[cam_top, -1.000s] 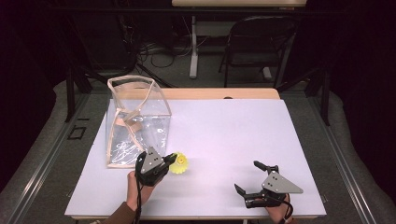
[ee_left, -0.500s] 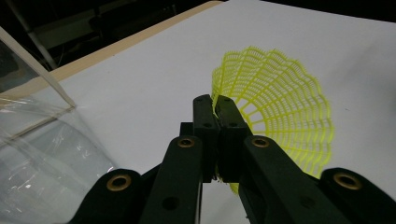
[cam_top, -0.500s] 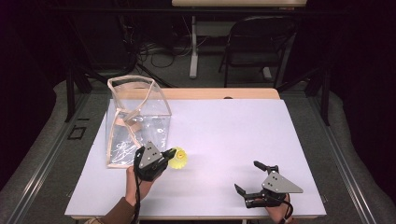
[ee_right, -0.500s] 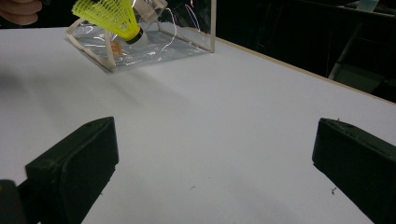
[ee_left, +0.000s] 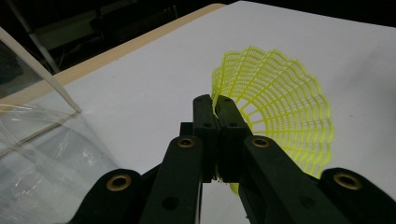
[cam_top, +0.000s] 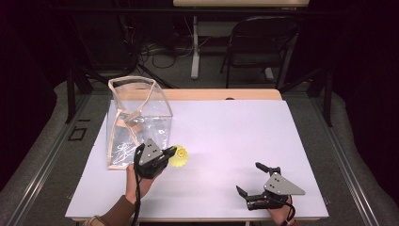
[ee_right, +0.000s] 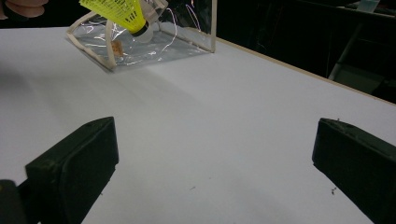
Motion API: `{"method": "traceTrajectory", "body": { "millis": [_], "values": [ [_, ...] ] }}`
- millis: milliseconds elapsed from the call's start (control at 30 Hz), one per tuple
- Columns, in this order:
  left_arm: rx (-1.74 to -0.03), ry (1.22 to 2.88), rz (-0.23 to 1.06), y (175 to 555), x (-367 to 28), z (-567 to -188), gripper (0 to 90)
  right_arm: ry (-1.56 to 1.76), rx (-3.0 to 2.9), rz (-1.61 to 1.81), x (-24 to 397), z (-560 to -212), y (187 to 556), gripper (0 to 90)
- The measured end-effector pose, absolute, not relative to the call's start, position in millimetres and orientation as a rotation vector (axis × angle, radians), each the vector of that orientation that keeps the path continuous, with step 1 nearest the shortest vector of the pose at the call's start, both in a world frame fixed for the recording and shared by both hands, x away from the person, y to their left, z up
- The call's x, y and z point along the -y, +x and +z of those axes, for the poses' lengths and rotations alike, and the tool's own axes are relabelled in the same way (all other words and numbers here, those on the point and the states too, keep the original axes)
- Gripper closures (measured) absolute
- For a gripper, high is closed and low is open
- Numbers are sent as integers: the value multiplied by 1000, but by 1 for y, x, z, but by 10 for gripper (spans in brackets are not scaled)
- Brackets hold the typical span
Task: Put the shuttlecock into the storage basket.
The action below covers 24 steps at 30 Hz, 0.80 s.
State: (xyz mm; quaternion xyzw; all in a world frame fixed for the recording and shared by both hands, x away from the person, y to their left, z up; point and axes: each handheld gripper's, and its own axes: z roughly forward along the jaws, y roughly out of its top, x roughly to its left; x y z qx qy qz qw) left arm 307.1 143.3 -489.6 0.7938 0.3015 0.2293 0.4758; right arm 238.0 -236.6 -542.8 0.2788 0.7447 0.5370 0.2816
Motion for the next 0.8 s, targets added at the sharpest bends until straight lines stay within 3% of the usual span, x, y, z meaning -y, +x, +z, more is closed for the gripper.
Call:
{"method": "traceTrajectory", "body": {
  "millis": [800],
  "values": [
    [-720, 1925, 581, 314, -143, -474, 889, 747, -1998, 1438, 237, -543, 238, 0]
  ]
}}
